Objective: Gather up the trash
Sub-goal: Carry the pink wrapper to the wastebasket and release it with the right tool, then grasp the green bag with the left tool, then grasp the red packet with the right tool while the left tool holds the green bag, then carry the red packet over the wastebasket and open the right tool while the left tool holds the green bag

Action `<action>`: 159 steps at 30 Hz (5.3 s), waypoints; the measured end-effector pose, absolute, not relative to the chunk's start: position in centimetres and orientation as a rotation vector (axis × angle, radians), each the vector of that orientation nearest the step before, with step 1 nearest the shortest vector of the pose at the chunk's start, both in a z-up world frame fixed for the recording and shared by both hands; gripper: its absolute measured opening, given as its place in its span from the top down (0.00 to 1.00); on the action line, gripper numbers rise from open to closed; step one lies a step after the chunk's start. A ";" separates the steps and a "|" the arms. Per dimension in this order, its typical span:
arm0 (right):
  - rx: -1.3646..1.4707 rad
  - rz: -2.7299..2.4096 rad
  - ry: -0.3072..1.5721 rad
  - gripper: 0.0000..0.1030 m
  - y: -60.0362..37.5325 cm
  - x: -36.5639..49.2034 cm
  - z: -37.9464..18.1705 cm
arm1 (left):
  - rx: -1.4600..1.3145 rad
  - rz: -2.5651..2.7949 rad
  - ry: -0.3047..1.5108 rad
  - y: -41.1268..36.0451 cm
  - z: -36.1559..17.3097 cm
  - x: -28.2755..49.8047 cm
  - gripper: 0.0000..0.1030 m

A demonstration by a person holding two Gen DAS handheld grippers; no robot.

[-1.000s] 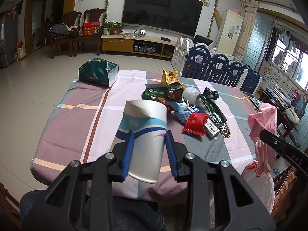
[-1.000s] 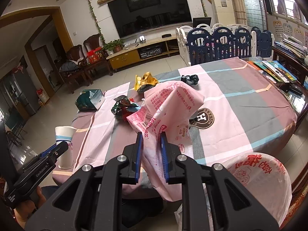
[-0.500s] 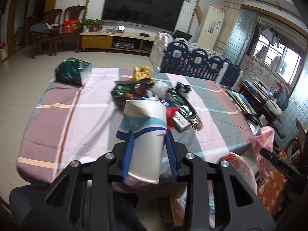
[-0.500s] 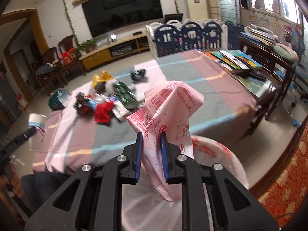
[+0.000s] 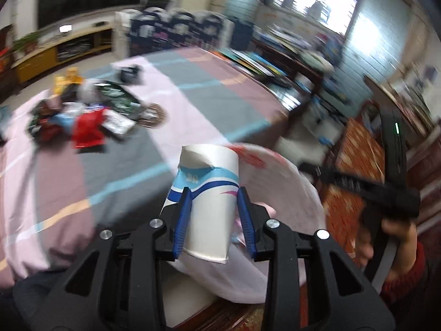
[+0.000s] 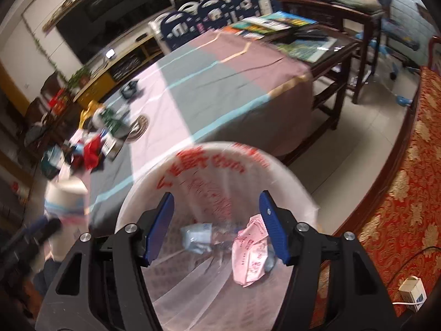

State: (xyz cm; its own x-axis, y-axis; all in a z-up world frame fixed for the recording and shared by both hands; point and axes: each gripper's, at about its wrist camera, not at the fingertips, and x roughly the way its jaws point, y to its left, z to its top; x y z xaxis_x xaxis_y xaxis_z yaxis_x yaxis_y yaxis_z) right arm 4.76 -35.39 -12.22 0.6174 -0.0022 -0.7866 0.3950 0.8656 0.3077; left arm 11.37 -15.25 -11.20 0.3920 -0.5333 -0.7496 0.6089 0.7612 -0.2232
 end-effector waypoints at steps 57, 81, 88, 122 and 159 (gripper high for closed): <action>-0.078 0.146 0.981 0.40 -6.9 33.3 -18.4 | -0.370 -0.108 0.984 7.8 -14.9 24.2 0.75; 0.199 0.162 0.877 0.69 -14.8 21.5 -12.8 | -0.132 -0.059 0.845 4.5 -10.4 19.1 0.75; 0.171 0.151 0.896 0.69 -15.6 20.1 -13.2 | -0.093 -0.060 0.813 3.7 -9.8 17.8 0.75; 0.121 0.183 0.875 0.69 -11.9 18.0 -11.7 | -0.126 -0.022 0.775 6.6 -9.2 15.7 0.75; 0.141 0.116 0.788 0.69 -16.2 16.6 -7.8 | -0.159 -0.021 0.772 7.0 -9.4 15.6 0.75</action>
State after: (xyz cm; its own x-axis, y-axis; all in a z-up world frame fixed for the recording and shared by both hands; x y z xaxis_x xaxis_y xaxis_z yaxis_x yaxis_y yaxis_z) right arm 16.59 -16.17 -7.85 0.6997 0.1566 -0.6971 -0.0514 0.9842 0.1694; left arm 15.61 7.01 -9.38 0.7169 -0.0772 -0.6929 -0.0391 0.9878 -0.1506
